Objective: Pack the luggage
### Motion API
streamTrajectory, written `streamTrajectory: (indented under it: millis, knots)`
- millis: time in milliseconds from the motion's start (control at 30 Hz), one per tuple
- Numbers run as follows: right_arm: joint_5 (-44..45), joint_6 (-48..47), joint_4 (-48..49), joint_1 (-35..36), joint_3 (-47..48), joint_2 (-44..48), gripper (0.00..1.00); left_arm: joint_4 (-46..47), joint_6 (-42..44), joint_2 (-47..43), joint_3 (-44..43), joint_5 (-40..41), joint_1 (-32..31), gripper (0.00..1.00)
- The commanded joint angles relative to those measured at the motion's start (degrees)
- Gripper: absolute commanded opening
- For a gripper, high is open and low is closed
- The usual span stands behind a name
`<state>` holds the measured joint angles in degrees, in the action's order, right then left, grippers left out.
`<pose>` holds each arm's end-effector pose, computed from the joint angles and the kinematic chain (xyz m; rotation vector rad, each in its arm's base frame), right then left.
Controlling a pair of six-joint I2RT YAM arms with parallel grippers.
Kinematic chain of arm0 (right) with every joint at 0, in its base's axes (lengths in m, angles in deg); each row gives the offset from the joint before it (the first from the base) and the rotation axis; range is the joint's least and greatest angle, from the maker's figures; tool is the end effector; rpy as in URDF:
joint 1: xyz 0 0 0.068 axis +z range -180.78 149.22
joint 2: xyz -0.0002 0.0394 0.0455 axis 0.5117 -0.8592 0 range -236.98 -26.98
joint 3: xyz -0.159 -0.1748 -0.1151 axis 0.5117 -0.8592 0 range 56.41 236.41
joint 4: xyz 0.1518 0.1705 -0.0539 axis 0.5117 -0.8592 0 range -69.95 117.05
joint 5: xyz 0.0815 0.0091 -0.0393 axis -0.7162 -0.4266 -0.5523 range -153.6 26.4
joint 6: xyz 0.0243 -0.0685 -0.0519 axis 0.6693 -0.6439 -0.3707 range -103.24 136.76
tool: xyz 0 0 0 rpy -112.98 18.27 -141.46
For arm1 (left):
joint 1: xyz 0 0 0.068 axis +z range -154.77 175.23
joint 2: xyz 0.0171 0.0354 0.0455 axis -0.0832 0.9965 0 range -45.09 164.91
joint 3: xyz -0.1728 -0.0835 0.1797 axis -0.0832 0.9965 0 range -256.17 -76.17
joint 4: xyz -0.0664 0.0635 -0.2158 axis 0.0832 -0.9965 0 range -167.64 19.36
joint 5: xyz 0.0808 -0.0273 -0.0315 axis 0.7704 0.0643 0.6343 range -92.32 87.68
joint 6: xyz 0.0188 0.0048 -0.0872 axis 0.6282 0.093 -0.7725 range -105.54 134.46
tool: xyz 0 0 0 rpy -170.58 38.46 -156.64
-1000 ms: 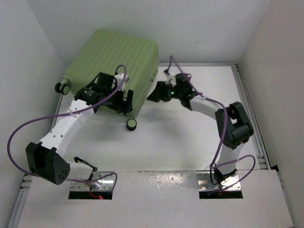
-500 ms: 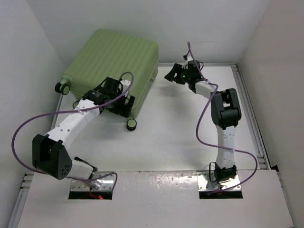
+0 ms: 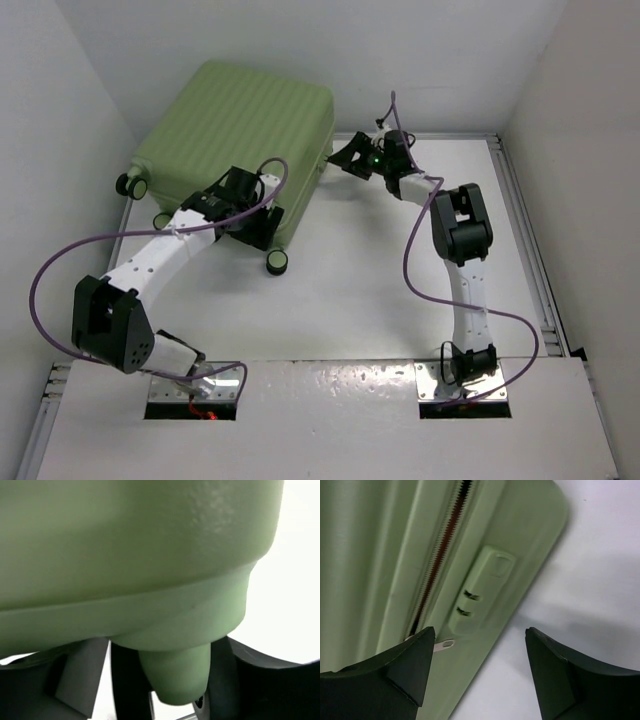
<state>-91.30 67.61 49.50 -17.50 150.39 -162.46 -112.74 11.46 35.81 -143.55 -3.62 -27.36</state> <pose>0.5161 0.1599 0.1461 0.3151 2.0314 1.1890 0.2676 -0.1134 0.2450 0.4432 2.5154 -0.2032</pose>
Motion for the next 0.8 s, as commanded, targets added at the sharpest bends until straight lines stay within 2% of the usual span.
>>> streamTrajectory:
  millis: [0, 67, 100, 133, 200, 233, 267, 333, 400, 467, 500, 533, 567, 600, 633, 667, 700, 733, 767]
  knots:
    - [-4.4, 1.4, 6.5, -1.0, -0.7, 4.3, 0.73, -0.3, 2.8, 1.7, 2.0, 0.6, 0.1, 0.73]
    - [-6.8, -0.1, 7.3, -2.1, -1.1, 5.4, 0.73, -3.7, 8.1, -0.1, 2.0, -4.6, 1.4, 0.75]
    - [-7.4, -1.5, 7.4, -2.6, -1.1, 5.8, 0.73, -3.7, 13.8, -2.3, 2.9, -10.4, 3.3, 0.8]
    - [-8.6, -2.1, 7.4, -3.5, -1.2, 6.1, 0.73, -4.5, 16.8, -4.9, 2.9, -12.7, 4.1, 0.82]
    - [-10.7, -2.9, 7.4, -4.3, -2.0, 7.7, 0.73, -4.0, 24.3, -11.8, 2.9, -16.1, 4.7, 0.87]
    - [-10.9, -3.2, 7.3, -5.4, -2.2, 8.5, 0.72, -3.1, 26.1, -19.0, 2.9, -19.8, 5.6, 0.96]
    - [-11.3, -3.6, 7.1, -5.8, -2.8, 9.3, 0.72, -1.6, 26.9, -22.4, 2.9, -21.1, 5.6, 0.99]
    - [-12.2, -4.2, 6.6, -6.9, -4.6, 10.7, 0.72, 4.6, 26.4, -30.1, 2.9, -23.8, 5.6, 0.99]
    - [-12.5, -4.6, 6.7, -7.5, -6.4, 12.0, 0.72, 8.6, 23.7, -32.1, 1.6, -22.8, 5.6, 0.99]
    - [-12.6, -4.9, 6.1, -7.8, -7.8, 13.7, 0.72, 14.2, 13.9, -32.1, -2.0, -12.3, 5.6, 0.99]
    - [-12.9, -5.1, 5.8, -8.3, -9.1, 13.9, 0.72, 15.6, 10.4, -29.3, -3.5, -7.7, 6.1, 0.99]
    - [-12.9, -6.2, 5.3, -8.1, -9.2, 14.4, 0.71, 16.5, 6.5, -27.0, -7.9, 0.5, 7.2, 0.99]
    - [-12.7, -6.6, 3.8, -8.1, -9.3, 14.9, 0.71, 15.9, 5.7, -24.2, -11.0, 3.2, 8.2, 0.99]
    - [-12.6, -7.1, 3.1, -8.2, -9.2, 15.0, 0.71, 15.2, 5.6, -17.1, -14.2, 5.6, 9.5, 0.97]
    - [-11.3, -7.4, 2.5, -8.0, -9.0, 15.1, 0.69, 13.8, 5.6, -13.1, -17.8, 8.1, 10.9, 0.93]
    - [-10.6, -8.0, 0.3, -8.0, -8.8, 15.2, 0.69, 13.0, 4.2, -9.0, -25.8, 11.3, 14.8, 0.86]
    - [-10.2, -8.3, -0.5, -7.9, -8.5, 15.2, 0.68, 12.2, 4.1, -4.8, -30.1, 11.3, 17.3, 0.81]
    - [-9.2, -8.7, -1.1, -7.9, -8.0, 15.5, 0.68, 11.3, 4.1, 3.8, -34.5, 10.7, 19.7, 0.77]
    - [-8.8, -10.1, -3.1, -8.1, -7.8, 15.9, 0.68, 9.1, 3.1, 8.6, -44.4, 10.7, 24.8, 0.7]
